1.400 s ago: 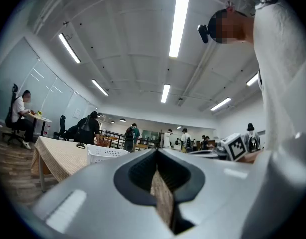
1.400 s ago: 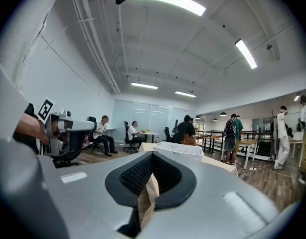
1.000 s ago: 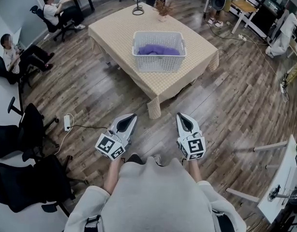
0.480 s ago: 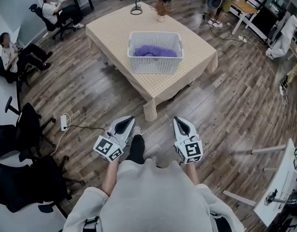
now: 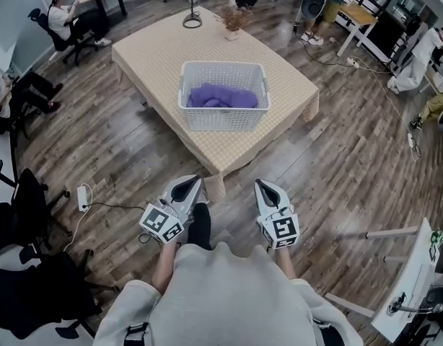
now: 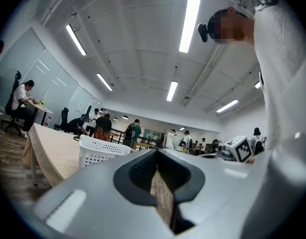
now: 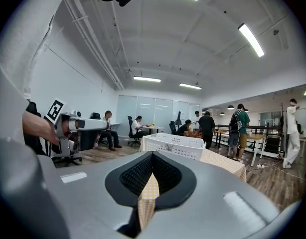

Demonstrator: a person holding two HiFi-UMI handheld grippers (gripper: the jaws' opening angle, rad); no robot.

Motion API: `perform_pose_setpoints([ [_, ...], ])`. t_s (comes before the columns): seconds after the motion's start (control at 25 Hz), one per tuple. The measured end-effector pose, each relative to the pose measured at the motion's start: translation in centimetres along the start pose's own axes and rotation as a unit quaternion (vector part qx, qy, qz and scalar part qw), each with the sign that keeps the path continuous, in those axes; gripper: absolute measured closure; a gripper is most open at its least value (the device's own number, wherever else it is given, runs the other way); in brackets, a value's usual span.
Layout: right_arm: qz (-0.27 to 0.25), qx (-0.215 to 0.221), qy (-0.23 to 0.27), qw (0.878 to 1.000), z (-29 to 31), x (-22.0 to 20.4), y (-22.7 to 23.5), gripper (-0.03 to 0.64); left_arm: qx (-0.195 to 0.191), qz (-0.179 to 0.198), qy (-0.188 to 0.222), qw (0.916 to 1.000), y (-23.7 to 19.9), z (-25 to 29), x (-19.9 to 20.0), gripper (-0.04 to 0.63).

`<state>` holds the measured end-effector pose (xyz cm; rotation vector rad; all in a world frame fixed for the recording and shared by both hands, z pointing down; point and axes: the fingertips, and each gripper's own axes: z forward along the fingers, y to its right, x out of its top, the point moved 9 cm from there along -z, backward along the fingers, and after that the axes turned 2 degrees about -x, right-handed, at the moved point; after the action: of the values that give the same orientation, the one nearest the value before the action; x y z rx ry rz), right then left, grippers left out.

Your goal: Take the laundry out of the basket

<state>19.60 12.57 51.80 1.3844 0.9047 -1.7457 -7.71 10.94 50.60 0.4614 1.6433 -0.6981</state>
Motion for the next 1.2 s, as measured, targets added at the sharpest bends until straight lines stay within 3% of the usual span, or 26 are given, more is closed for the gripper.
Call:
perform_pose_setpoints([
  [0.24, 0.001, -0.009, -0.006, 1.0, 8.7, 1.4, 3.3, 0.618, -0.005, -0.009, 0.002, 0.9999, -8.2, 5.4, 1.4, 0.586],
  [0.76, -0.014, -0.026, 0.03, 0.999, 28.5, 9.5, 9.8, 0.618, -0.017, 0.013, 0.017, 0.9996, -27.2, 16.1, 8.0, 0.586],
  [1.0, -0.019, -0.048, 0.037, 0.998, 32.9, 11.1, 11.5, 0.618, -0.035, 0.015, 0.023, 0.999, -31.7, 18.3, 8.9, 0.586],
  [1.2, -0.014, -0.057, 0.04, 0.997, 33.9, 11.3, 12.7, 0.618, -0.036, 0.014, 0.021, 0.999, -32.5, 19.6, 9.1, 0.586],
])
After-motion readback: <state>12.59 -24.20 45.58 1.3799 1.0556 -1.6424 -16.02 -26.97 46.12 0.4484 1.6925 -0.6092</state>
